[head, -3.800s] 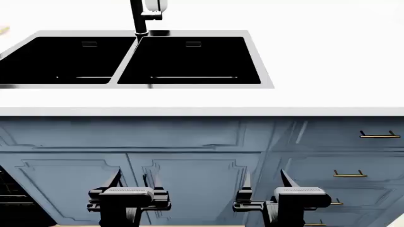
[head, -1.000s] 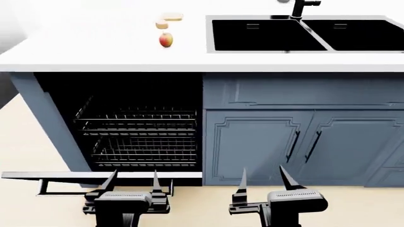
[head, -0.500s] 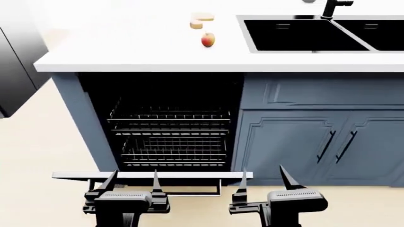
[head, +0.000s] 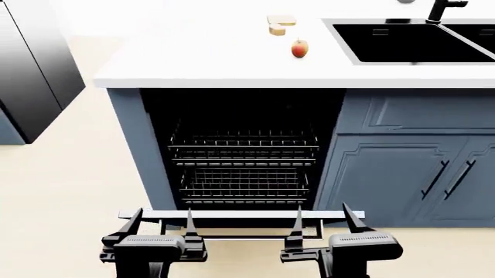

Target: Close the dishwasher door

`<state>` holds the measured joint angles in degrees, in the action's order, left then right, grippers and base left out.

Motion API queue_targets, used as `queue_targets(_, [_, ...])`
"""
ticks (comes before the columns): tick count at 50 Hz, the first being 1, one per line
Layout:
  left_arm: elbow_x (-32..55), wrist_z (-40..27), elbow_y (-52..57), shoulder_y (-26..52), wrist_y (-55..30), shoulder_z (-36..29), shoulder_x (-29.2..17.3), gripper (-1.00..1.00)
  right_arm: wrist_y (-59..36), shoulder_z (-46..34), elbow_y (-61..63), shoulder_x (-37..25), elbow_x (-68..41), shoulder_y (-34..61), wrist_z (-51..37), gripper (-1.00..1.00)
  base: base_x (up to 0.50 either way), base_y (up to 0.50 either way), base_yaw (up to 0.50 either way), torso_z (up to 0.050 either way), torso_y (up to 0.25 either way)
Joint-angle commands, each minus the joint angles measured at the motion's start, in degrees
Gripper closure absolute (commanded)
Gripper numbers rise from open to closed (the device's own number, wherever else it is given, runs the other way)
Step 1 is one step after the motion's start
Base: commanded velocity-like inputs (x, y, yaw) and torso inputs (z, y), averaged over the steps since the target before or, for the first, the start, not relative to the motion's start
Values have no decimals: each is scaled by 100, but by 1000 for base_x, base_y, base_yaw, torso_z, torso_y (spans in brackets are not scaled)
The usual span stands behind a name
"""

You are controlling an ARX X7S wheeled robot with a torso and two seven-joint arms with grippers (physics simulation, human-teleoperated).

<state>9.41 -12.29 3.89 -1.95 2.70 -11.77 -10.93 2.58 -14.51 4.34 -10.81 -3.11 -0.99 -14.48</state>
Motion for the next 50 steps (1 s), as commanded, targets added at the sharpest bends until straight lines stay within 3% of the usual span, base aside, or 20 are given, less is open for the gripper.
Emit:
queue_targets(1, [38,-35,22,21,-17,-35,-16,-100,73,34,-11,-30,-166,3,5,-100,0,0,0,0,0])
queue_targets(14, [57,-75,-35,69,1,-75,-30,-100,215,59,-31,-47,-382,6,52,-100,-218,0,0,0,0])
queue_targets(50, [304,-65,77,8,36,-136,-144,-100,258,-75,55,-165,-430,-18,-69,-100,0,0,0,-50,0])
